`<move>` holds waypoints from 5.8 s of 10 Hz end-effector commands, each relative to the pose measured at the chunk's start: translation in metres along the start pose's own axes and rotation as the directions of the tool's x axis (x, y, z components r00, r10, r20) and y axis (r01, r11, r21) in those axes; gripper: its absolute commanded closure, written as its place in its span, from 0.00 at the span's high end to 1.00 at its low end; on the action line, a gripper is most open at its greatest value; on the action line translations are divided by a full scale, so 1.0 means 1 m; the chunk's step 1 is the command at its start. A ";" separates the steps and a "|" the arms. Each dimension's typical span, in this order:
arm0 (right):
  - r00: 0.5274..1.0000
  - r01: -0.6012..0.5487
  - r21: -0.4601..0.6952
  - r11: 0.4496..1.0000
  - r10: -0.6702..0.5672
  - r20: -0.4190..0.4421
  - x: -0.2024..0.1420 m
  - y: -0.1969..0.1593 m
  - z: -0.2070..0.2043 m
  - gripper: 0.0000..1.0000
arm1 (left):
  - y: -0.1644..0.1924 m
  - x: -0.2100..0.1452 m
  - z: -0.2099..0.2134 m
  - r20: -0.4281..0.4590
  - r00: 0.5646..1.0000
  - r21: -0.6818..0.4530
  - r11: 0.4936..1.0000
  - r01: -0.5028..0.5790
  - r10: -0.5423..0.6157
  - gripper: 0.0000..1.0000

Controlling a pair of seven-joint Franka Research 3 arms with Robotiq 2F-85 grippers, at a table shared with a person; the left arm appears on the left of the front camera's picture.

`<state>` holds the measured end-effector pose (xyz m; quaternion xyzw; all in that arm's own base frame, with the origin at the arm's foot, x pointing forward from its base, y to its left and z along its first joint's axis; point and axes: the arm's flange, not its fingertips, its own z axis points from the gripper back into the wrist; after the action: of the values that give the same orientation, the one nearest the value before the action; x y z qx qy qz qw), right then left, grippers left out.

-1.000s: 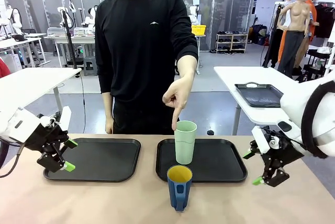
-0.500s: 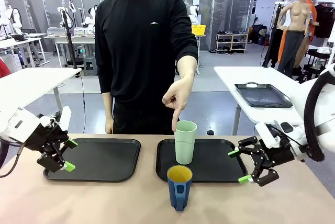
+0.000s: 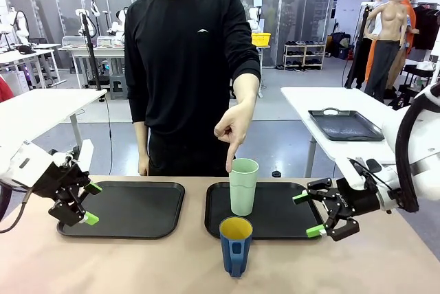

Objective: Sort and store the cups by type.
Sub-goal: Pick up the Handle plastic cup and place it into the empty Flat Tray.

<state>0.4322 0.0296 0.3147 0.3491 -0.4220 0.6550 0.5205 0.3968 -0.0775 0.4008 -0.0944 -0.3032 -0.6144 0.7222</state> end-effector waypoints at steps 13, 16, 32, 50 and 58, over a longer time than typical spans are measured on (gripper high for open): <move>0.999 0.040 0.143 0.989 -0.041 0.004 0.001 -0.041 -0.077 1.00 | -0.001 0.000 0.000 -0.012 1.000 0.016 1.000 0.005 -0.004 1.00; 0.998 0.054 0.184 0.981 -0.060 0.028 -0.003 -0.042 -0.107 1.00 | -0.001 0.000 0.000 -0.012 1.000 0.016 1.000 0.005 -0.004 1.00; 0.983 0.053 0.348 0.936 -0.110 0.144 -0.008 -0.035 -0.191 1.00 | -0.001 0.000 0.000 -0.012 1.000 0.016 1.000 0.005 -0.004 1.00; 0.982 0.060 0.291 0.955 -0.110 0.156 0.044 -0.018 -0.215 0.43 | -0.001 0.000 0.000 -0.012 1.000 0.016 1.000 0.005 -0.004 1.00; 0.961 0.090 0.149 0.985 -0.125 0.248 0.108 -0.051 -0.328 0.43 | -0.001 0.000 0.000 -0.012 1.000 0.016 1.000 0.005 -0.004 1.00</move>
<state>0.4424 0.3619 0.2945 0.4925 -0.4099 0.6118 0.4639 0.3968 -0.0777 0.4008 -0.0945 -0.3034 -0.6145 0.7221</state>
